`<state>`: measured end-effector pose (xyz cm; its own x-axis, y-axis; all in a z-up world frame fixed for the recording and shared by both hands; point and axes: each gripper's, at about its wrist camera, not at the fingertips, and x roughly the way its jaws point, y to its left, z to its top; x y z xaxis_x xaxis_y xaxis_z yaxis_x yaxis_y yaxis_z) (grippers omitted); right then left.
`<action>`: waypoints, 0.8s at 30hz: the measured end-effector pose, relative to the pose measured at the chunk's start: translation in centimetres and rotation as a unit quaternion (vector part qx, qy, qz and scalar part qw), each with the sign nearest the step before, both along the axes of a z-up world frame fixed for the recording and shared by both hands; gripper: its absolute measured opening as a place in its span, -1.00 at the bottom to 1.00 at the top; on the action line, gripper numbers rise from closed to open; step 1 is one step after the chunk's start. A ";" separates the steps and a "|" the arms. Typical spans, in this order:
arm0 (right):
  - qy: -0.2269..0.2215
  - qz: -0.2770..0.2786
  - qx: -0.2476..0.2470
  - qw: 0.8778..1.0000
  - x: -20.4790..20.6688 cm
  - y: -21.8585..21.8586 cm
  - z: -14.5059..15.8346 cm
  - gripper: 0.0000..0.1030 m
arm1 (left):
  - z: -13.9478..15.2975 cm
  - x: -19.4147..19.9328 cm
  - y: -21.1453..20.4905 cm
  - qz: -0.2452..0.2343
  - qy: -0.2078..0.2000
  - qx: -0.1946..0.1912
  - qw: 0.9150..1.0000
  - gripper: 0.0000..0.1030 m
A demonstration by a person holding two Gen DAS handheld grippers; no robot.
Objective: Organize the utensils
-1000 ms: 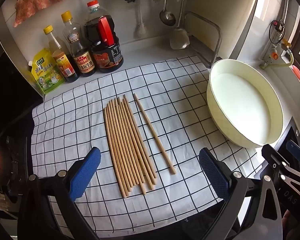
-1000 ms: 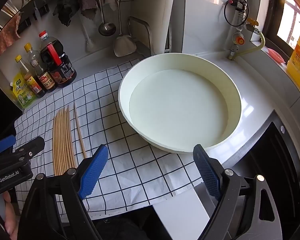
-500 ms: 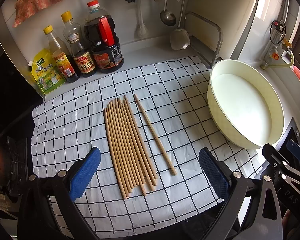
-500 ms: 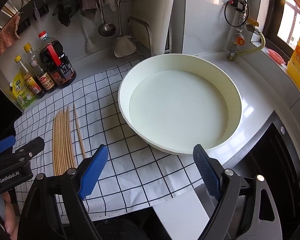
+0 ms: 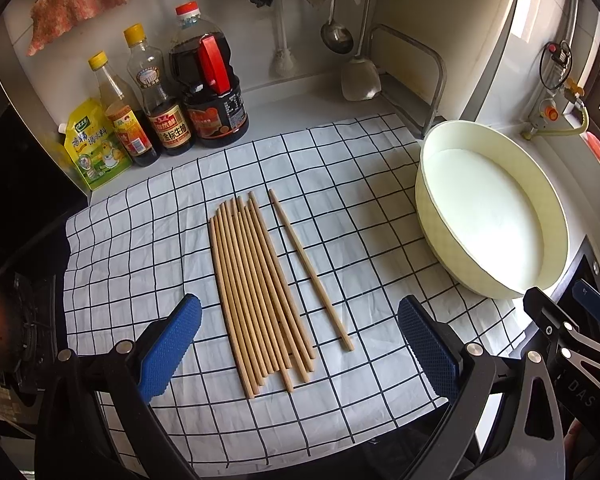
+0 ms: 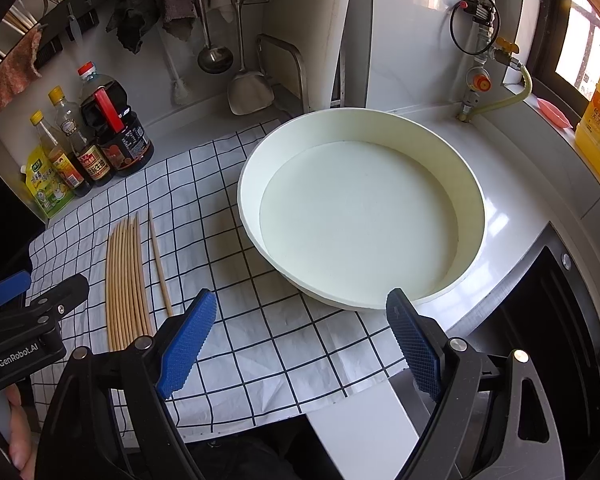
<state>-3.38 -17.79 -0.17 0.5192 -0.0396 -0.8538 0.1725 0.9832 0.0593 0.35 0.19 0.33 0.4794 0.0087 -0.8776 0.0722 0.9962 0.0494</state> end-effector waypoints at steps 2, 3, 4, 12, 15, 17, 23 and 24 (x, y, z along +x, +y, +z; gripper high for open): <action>0.002 -0.001 0.001 1.000 0.2 0.0 0.0 0.61 | 0.0 0.0 0.0 0.000 0.000 0.001 1.000 0.88; 0.002 -0.001 0.001 1.000 0.2 0.0 0.0 0.61 | 0.0 0.0 0.0 0.000 0.000 0.001 1.000 0.88; 0.000 -0.001 0.001 1.000 -0.2 -0.1 -0.1 0.61 | 0.0 0.1 0.1 0.000 0.000 0.001 1.000 0.88; -0.004 -0.002 0.002 1.000 -0.6 -0.1 0.1 0.61 | 0.2 0.0 0.3 0.000 -0.001 0.002 1.000 0.88; -0.005 -0.002 0.003 1.000 -0.6 -0.2 0.1 0.61 | 0.2 0.0 0.2 0.000 -0.002 0.002 1.000 0.88; -0.005 -0.003 0.004 1.000 -0.7 -0.3 0.1 0.61 | 0.2 -0.1 0.2 0.000 -0.002 0.002 1.000 0.88; -0.006 -0.003 0.004 1.000 -0.8 -0.3 0.1 0.61 | 0.5 -0.3 0.1 0.000 -0.004 0.003 1.000 0.88; -0.006 -0.003 0.004 1.000 -0.9 -0.3 0.1 0.61 | 0.5 -0.3 0.2 0.000 -0.004 0.003 1.000 0.88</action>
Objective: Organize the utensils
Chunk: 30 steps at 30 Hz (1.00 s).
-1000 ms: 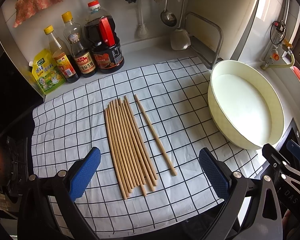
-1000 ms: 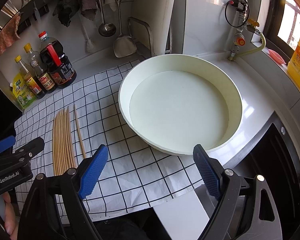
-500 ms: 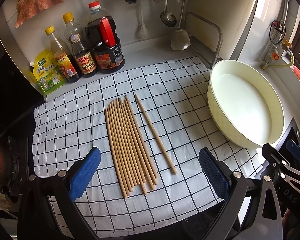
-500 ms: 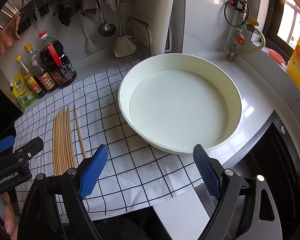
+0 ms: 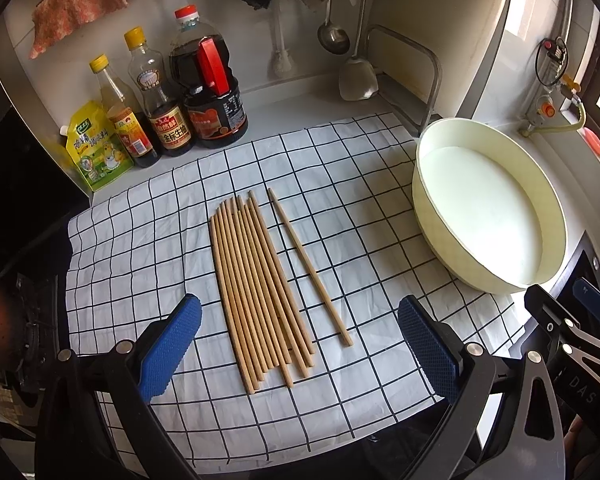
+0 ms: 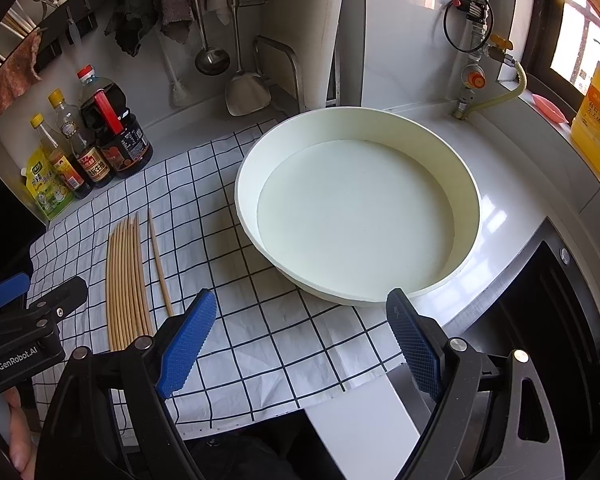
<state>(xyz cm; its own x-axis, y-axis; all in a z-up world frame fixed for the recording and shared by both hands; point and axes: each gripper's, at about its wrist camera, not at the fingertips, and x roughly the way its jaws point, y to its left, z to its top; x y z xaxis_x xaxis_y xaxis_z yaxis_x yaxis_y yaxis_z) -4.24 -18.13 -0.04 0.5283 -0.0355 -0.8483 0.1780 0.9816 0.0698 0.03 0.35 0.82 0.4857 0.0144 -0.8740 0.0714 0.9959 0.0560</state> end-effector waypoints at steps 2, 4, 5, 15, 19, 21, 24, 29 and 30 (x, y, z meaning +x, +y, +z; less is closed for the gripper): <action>0.000 0.000 0.000 1.000 0.0 0.0 0.0 0.61 | 0.0 -0.1 -0.1 0.000 0.000 0.000 1.000 0.88; 0.000 0.001 0.000 1.000 -0.1 0.0 0.0 0.61 | 0.2 -0.4 -0.4 0.000 -0.001 0.002 1.000 0.88; 0.000 0.000 0.000 1.000 -0.1 0.0 0.0 0.61 | 0.2 -0.4 -0.4 -0.001 -0.001 0.002 1.000 0.88; 0.001 0.001 0.001 1.000 -0.1 0.2 0.0 0.61 | 0.3 -0.5 -0.2 0.000 -0.001 0.002 1.000 0.88; 0.001 0.002 0.000 1.000 -0.1 0.3 0.1 0.61 | 0.2 -0.6 -0.3 -0.001 -0.001 0.002 1.000 0.88; 0.001 0.002 0.001 1.000 -0.1 0.2 0.0 0.61 | 0.2 -0.6 -0.2 -0.001 -0.001 0.002 1.000 0.88; 0.002 0.002 0.001 1.000 0.0 0.4 0.0 0.61 | 0.1 -0.7 0.0 -0.001 0.002 0.001 1.000 0.88; 0.004 0.009 0.000 1.000 0.5 0.8 -0.2 0.61 | -0.4 -0.3 0.4 0.002 0.006 -0.003 1.000 0.88; 0.004 0.011 0.001 1.000 0.6 1.0 -0.2 0.61 | -0.5 -0.2 0.5 0.002 0.009 -0.006 1.000 0.88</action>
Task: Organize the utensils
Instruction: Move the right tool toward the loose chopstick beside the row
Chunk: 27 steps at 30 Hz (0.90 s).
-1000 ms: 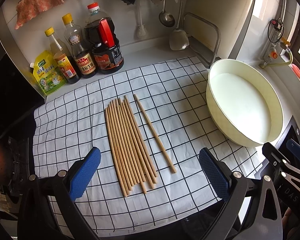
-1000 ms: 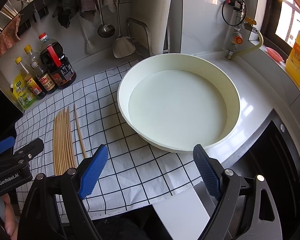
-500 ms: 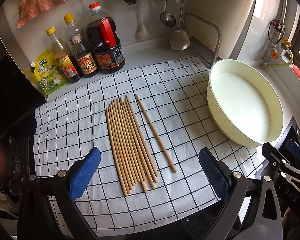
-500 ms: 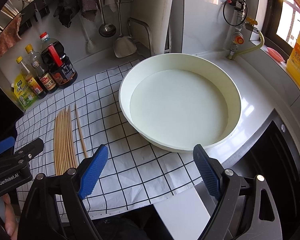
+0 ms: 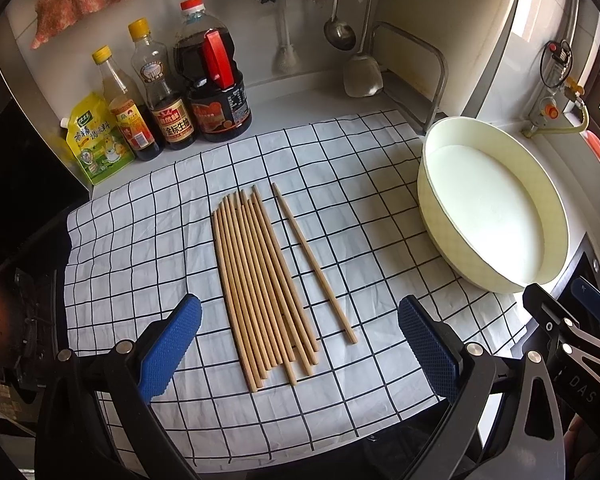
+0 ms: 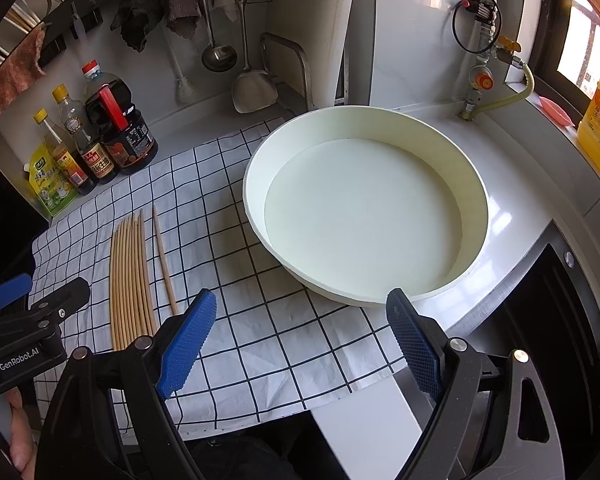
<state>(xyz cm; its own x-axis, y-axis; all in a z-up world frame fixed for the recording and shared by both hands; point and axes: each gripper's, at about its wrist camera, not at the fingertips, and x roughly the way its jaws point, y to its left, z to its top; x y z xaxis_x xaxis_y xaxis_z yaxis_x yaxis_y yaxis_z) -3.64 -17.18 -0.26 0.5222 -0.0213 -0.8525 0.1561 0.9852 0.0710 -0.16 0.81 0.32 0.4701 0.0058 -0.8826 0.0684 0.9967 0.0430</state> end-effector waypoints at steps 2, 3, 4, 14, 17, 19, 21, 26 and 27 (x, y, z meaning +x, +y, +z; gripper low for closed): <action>-0.003 0.007 0.006 1.000 0.0 0.2 -0.1 0.61 | -0.2 0.1 0.4 0.002 0.002 -0.003 1.000 0.88; -0.005 0.011 0.009 1.000 0.1 0.4 -0.2 0.61 | -0.3 0.1 0.6 0.004 0.001 -0.003 1.000 0.88; -0.006 0.018 0.013 1.000 0.1 0.7 -0.3 0.61 | -0.5 0.2 0.8 0.007 0.000 -0.002 1.000 0.88; 0.029 0.090 0.001 0.996 1.6 4.4 -3.3 0.61 | -5.1 0.2 7.7 0.086 0.029 0.006 0.996 0.88; 0.027 0.129 0.010 0.991 2.3 6.1 -4.4 0.61 | -6.5 0.2 9.9 0.117 0.030 0.012 0.993 0.88; 0.034 0.149 0.013 0.988 3.0 7.2 -5.3 0.61 | -7.4 0.5 11.0 0.125 0.034 0.005 0.992 0.88; 0.034 0.161 0.016 0.986 3.7 8.0 -6.1 0.61 | -8.2 0.8 11.7 0.129 0.034 0.005 0.991 0.88; 0.039 0.185 0.007 0.982 5.6 9.8 -8.2 0.61 | -10.3 1.7 12.4 0.131 0.031 -0.001 0.991 0.88; 0.040 0.189 0.006 0.981 6.0 10.1 -8.6 0.61 | -10.6 1.9 12.5 0.129 0.031 -0.003 0.991 0.88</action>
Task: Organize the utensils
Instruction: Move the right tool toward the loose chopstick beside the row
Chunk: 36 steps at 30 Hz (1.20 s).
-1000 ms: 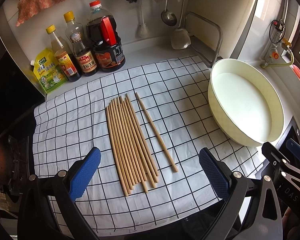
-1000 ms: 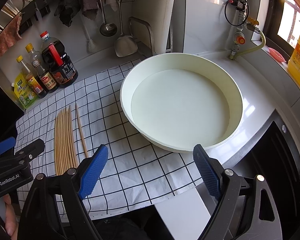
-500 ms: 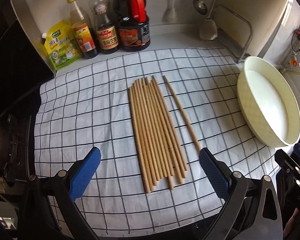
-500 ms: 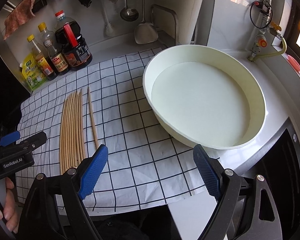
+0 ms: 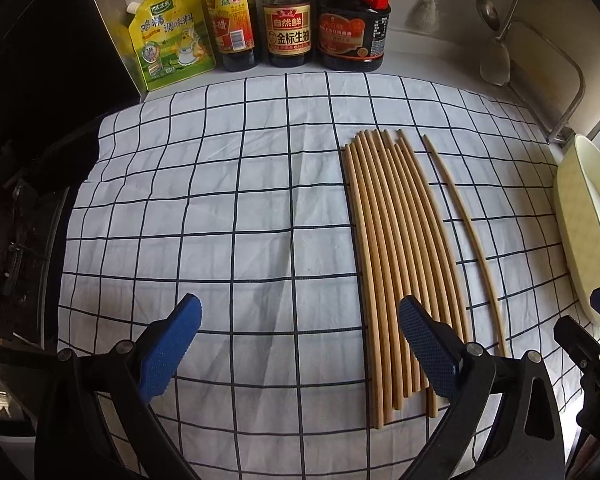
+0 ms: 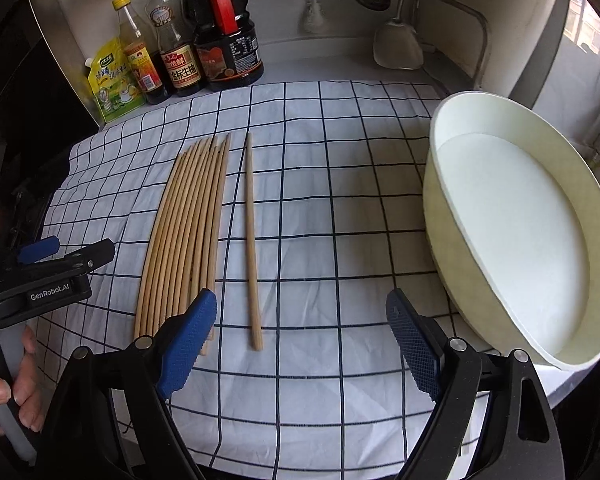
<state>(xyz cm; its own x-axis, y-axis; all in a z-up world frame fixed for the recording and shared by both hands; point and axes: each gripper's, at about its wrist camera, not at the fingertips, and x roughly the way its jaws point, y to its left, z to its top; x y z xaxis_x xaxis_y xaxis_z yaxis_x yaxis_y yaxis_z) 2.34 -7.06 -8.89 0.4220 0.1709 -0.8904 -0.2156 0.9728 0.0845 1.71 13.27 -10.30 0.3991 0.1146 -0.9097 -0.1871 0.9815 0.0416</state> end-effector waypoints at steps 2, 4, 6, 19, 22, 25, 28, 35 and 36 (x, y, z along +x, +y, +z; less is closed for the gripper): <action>0.003 0.008 0.002 1.000 0.7 0.5 -0.9 0.61 | -0.6 0.3 0.2 -0.001 -0.001 -0.002 1.000 0.88; 0.004 0.008 0.000 1.000 1.3 0.8 -1.7 0.61 | -1.3 0.7 0.3 -0.001 0.000 -0.003 1.000 0.88; 0.011 0.007 0.003 1.000 2.0 1.0 -2.4 0.61 | -1.9 1.1 0.6 0.003 0.003 -0.009 1.000 0.88; 0.019 0.003 -0.018 1.000 3.8 1.3 -4.9 0.61 | -4.2 1.6 0.4 0.010 0.015 -0.001 1.000 0.87; 0.020 0.004 -0.019 1.000 4.0 1.3 -5.0 0.61 | -4.3 1.6 0.4 0.011 0.013 -0.002 1.000 0.89; 0.020 0.007 -0.022 1.000 4.2 1.4 -5.3 0.61 | -4.4 1.7 0.3 0.010 0.012 0.004 1.000 0.89; 0.019 0.011 -0.024 0.999 4.3 1.7 -5.4 0.61 | -4.6 2.0 0.3 0.012 0.017 0.006 1.000 0.90; 0.012 0.024 -0.047 0.999 4.4 2.7 -5.9 0.61 | -5.0 2.7 1.1 0.017 0.020 0.007 1.000 0.89; 0.010 0.025 -0.047 0.999 4.4 2.7 -6.0 0.61 | -5.0 2.8 1.3 0.018 0.019 0.005 1.000 0.89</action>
